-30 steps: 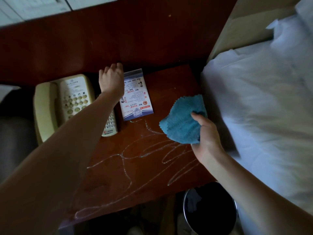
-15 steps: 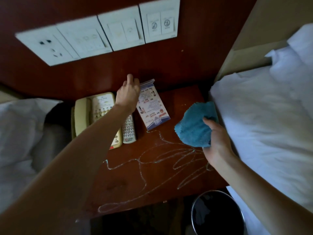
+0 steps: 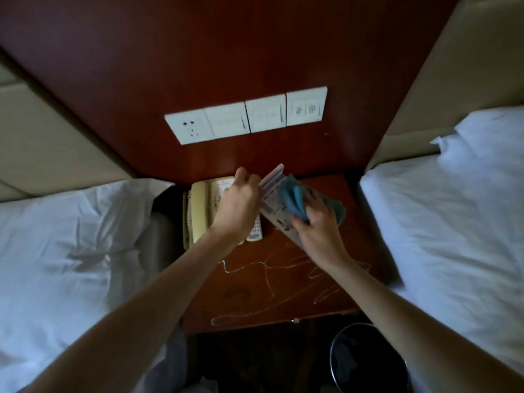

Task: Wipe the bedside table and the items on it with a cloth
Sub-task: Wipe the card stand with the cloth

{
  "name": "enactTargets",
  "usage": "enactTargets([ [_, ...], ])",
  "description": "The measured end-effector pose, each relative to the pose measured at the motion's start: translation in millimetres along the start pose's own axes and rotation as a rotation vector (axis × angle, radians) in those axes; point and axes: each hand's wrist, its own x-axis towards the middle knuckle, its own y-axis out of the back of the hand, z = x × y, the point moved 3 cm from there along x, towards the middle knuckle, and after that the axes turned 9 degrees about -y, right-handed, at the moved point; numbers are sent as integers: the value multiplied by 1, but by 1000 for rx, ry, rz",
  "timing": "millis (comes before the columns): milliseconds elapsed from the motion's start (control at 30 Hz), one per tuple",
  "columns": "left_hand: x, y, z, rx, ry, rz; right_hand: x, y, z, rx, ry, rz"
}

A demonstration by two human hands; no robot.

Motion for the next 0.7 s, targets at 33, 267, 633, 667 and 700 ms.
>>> enactTargets([
  [33,-8,11,-1,1,24,20,-15,-4,-8,-65,67,-32],
  [267,-57,91,-1,-26,119,158,-76,24,-33,-245,298,-71],
  [633,-97,192,28,-34,150,330,-119,46,-145,-558,592,-204],
  [667,-100,200,25,-37,160,353,-122,53,-148,-598,644,-234],
  [700,-104,208,23,-37,170,378,-123,61,-150,-627,667,-252],
])
